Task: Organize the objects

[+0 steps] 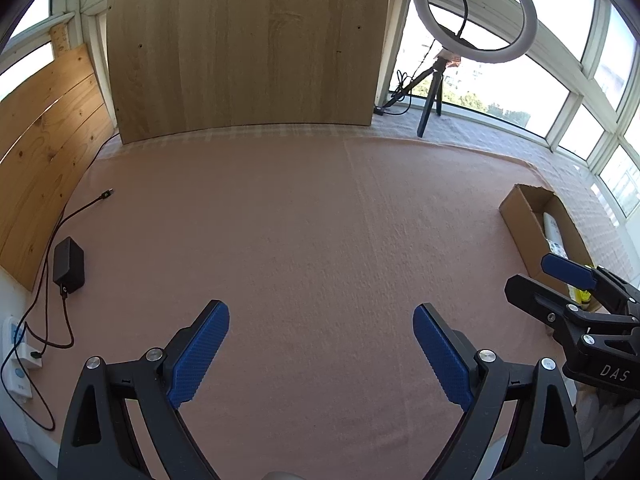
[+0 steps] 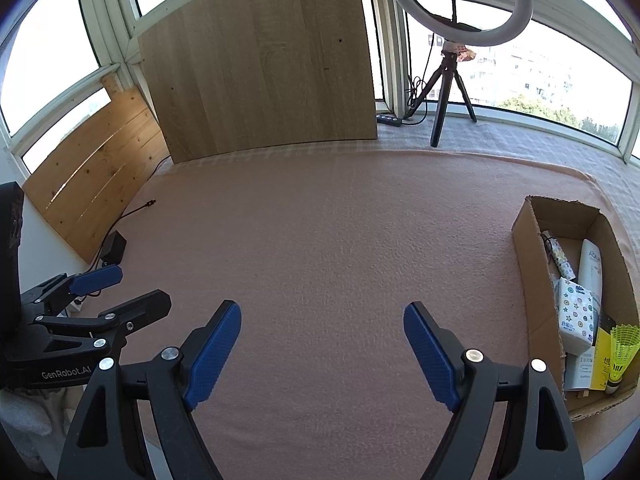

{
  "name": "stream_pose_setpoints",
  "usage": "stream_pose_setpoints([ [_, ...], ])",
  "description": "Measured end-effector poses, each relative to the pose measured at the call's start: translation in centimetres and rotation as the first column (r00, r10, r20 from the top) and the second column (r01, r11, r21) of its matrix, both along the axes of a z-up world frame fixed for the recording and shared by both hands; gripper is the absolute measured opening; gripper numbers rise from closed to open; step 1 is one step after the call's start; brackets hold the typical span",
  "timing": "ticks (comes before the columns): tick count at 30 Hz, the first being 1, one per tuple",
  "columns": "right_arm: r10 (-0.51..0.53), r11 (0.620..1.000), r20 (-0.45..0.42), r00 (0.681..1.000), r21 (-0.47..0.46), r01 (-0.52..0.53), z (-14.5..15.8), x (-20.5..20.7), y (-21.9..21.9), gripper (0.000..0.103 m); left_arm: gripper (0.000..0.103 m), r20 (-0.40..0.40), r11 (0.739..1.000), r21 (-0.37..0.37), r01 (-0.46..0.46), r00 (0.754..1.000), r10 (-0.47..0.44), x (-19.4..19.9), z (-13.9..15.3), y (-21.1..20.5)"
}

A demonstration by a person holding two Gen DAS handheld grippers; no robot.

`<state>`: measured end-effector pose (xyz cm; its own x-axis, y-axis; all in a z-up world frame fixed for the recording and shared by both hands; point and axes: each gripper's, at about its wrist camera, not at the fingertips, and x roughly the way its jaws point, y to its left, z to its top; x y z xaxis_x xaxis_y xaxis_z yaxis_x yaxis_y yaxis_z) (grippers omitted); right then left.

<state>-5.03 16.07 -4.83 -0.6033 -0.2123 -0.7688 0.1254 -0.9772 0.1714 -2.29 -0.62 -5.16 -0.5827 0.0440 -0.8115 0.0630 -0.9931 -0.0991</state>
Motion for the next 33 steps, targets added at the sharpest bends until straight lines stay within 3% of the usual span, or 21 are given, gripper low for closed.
stream_pose_setpoints([
  [33, 0.001, 1.000, 0.015, 1.000, 0.009, -0.001, -0.15, 0.20, 0.55, 0.081, 0.095, 0.010, 1.000, -0.002, -0.019, 1.000, 0.019, 0.76, -0.06, -0.03],
])
